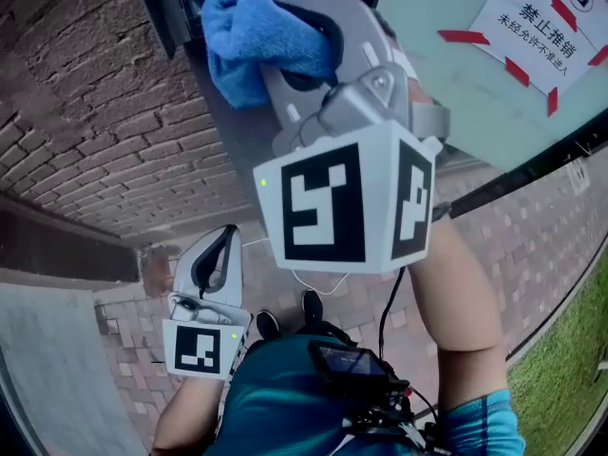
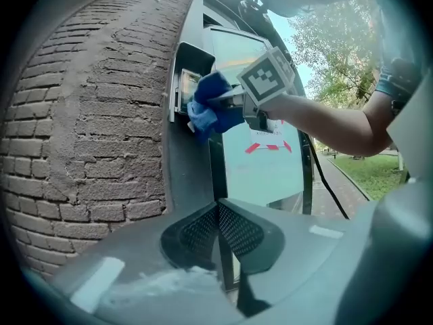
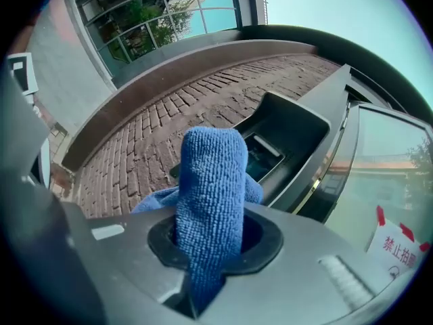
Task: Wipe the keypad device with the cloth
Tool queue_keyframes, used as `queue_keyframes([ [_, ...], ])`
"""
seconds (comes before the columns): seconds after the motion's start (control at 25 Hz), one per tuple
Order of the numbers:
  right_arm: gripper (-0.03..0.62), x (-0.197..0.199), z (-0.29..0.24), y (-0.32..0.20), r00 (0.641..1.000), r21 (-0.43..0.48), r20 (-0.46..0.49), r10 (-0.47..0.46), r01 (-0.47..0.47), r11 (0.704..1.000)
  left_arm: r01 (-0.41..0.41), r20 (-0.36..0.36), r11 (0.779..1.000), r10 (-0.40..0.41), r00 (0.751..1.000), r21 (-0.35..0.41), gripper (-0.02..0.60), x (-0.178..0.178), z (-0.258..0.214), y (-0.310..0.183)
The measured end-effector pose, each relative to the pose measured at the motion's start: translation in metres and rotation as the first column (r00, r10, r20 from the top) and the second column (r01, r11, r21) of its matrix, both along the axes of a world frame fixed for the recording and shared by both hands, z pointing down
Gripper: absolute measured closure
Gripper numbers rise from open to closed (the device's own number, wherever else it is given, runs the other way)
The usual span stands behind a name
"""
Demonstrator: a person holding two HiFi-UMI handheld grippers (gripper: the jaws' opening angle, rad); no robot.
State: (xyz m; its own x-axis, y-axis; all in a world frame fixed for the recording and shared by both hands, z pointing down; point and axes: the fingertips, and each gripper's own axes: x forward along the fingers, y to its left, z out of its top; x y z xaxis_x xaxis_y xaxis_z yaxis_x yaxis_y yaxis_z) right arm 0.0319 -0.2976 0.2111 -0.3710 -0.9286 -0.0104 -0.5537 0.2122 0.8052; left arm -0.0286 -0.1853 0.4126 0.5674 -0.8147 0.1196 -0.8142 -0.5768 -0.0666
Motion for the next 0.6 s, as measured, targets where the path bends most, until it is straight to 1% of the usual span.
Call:
queue_keyframes([
  [0.16,0.545,-0.001,0.035,-0.006,1.0,-0.054,-0.006,-0.005,0.005,0.999,0.019,-0.004,1.0,-0.019,1.0,0.018,0.589,-0.004,0.002,-0.005],
  [0.24,0.545,0.0,0.048,-0.004,1.0,-0.086,-0.014,0.001,-0.002,0.996,0.022,-0.007,1.0,-0.022,1.0,0.005,0.589,-0.007,0.004,-0.002],
  [0.32,0.545,-0.001,0.051,-0.002,1.0,-0.096,-0.012,0.001,-0.003,0.995,0.022,-0.011,1.0,-0.022,1.0,-0.003,0.589,-0.008,0.005,0.0],
  [0.44,0.545,-0.005,0.032,0.003,1.0,-0.062,0.008,-0.013,0.013,0.998,0.019,-0.011,1.0,-0.019,1.0,-0.004,0.589,-0.007,0.007,0.0],
  [0.6,0.545,-0.011,-0.019,0.014,0.997,0.018,0.066,-0.039,0.038,0.999,0.016,-0.027,1.0,-0.017,0.999,-0.01,0.589,-0.007,0.005,0.004],
])
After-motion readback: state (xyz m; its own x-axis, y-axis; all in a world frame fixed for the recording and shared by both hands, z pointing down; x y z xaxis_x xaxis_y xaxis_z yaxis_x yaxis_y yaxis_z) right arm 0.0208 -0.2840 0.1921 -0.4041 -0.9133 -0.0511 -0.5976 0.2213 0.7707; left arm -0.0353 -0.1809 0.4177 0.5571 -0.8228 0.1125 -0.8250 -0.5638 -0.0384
